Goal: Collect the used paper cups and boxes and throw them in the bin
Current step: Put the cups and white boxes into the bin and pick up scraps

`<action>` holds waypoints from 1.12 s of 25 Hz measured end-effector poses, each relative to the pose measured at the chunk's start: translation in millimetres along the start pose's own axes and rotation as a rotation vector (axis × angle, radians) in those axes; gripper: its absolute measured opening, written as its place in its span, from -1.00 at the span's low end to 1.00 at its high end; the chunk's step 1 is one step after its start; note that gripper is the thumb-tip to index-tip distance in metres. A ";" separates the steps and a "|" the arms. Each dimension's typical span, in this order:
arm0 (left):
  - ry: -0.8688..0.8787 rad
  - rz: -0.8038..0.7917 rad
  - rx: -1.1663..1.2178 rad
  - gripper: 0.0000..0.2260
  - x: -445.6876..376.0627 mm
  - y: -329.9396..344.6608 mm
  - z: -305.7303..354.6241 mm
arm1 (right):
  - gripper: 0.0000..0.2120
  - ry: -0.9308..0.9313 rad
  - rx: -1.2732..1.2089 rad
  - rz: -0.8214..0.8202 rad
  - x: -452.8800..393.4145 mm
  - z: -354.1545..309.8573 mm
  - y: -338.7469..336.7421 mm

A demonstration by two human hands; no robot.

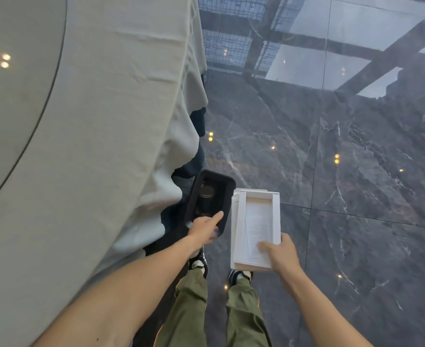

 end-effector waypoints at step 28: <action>-0.055 0.357 0.232 -0.79 14.4 -71.3 -93.1 | -0.66 0.011 0.329 -0.156 -56.6 7.6 120.5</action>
Point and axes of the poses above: each hand's wrist, its own x-axis away from the middle knuckle, its own y-axis out of the palm, z = x × y, the point moved 8 cm from there along -x, towards the middle knuckle, and after that the axes turned 14 degrees about -x, right-handed, at the moved point
